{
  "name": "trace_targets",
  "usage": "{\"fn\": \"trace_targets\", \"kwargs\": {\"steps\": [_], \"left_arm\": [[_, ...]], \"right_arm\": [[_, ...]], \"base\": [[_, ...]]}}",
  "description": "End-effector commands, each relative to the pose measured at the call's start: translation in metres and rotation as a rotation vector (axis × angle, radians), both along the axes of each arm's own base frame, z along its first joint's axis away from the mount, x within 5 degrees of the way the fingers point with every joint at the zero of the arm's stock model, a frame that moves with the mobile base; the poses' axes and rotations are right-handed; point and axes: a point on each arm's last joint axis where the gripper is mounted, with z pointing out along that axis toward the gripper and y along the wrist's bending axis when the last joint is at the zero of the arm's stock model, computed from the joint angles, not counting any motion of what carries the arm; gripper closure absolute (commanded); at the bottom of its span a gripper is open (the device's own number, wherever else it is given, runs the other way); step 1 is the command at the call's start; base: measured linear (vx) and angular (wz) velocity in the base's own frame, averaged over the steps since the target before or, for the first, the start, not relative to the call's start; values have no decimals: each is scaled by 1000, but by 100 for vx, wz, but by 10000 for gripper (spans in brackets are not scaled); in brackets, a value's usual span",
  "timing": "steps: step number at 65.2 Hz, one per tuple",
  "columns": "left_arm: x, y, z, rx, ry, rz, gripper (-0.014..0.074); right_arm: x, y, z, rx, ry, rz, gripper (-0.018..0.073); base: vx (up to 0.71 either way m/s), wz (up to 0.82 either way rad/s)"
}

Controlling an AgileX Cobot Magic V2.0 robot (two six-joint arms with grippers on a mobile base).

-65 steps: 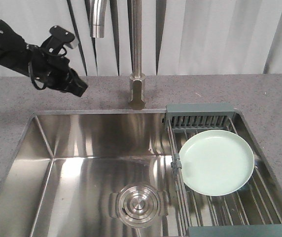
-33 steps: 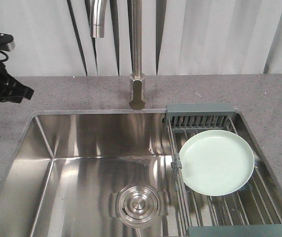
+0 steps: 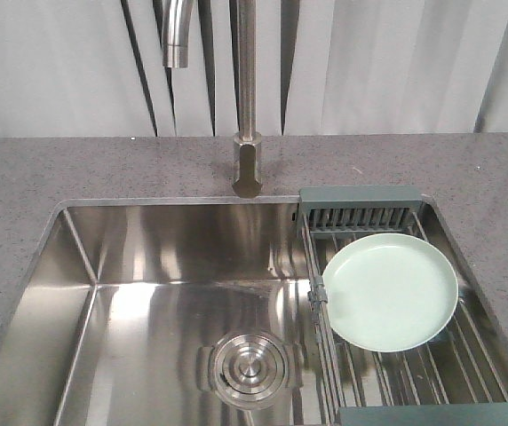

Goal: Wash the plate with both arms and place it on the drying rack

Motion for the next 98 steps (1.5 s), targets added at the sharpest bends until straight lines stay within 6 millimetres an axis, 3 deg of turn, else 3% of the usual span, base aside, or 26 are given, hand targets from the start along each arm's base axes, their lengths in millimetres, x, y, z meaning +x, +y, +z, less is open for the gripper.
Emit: {"fn": "trace_targets", "kwargs": {"steps": [1,17,38,49,76,98], "left_arm": [[-24,-1,11,-33,-106,24,604],[-80,-1,-5,-124,-151,109,604],[-126,-2,-25,-140,-198,111,603],[-136,-3,-24,-140,-199,102,603],[-140,-3,-25,-90,-250,63,603],[-164,13,-65,-15,-596,215,603]], "right_arm": [[4,0,11,6,-73,-2,211],[4,0,11,6,-73,-2,211],[4,0,11,6,-73,-2,211],[4,0,11,6,-73,-2,211],[4,0,11,7,-73,-3,211],[4,0,11,9,-73,-3,211]], "base": [[0,0],[0,0],[0,0],[0,0],[0,0],[0,0]]}}
